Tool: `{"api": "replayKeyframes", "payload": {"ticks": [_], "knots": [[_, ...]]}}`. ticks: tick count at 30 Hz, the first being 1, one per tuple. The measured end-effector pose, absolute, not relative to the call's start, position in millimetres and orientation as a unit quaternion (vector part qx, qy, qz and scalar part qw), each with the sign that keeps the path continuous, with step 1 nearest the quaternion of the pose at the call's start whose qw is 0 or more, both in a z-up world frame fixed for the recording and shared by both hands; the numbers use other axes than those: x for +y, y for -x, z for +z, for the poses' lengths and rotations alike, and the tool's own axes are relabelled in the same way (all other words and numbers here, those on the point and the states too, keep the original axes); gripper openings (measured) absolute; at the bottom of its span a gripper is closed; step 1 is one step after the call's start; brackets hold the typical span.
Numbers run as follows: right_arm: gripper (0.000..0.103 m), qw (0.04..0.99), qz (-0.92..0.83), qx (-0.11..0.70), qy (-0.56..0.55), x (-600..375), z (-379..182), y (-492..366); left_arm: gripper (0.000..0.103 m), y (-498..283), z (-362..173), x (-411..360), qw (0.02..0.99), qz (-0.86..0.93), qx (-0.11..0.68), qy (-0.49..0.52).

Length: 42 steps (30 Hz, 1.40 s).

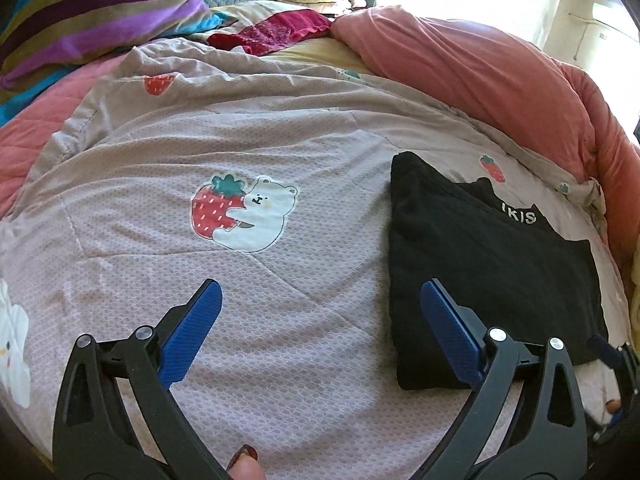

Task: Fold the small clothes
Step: 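Move both grippers back and reposition at the shirt's side edge, then grasp the shirt side edge with the right gripper while the left gripper grasps it too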

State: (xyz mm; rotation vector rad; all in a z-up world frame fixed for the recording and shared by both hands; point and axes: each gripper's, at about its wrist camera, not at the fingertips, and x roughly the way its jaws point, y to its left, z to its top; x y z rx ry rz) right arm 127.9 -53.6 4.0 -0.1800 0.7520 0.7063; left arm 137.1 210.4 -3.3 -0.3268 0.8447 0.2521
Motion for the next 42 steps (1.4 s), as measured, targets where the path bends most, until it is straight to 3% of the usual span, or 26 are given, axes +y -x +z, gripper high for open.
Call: {"api": "replayKeyframes", "payload": {"ticks": [16,30,32,35,37,42], "knots": [[0.094,0.847,0.326,0.330,0.260,43.9,-36.8,-128.1,0.093,-168.3,-10.7,220.9,0.881,0.126,0.431,0.149],[0.093,0.855,0.303,0.290,0.306,83.2,-42.6,-152.1,0.093,-230.8,-10.5,225.4,0.874,0.107,0.446,0.160],[0.088,0.858,0.300,0.282,0.307,85.7,-40.9,-152.7,0.093,-236.3,-12.3,225.4,0.874,0.104,0.446,0.161],[0.071,0.862,0.306,0.273,0.300,84.9,-37.2,-153.8,0.093,-241.1,-13.8,224.7,0.873,0.093,0.448,0.168],[0.052,0.865,0.314,0.264,0.289,81.0,-32.8,-153.5,0.093,-243.8,-14.1,224.3,0.873,0.082,0.448,0.177],[0.016,0.874,0.329,0.252,0.253,67.6,-23.7,-153.5,0.093,-251.1,-15.6,220.5,0.869,0.062,0.452,0.192]]}}
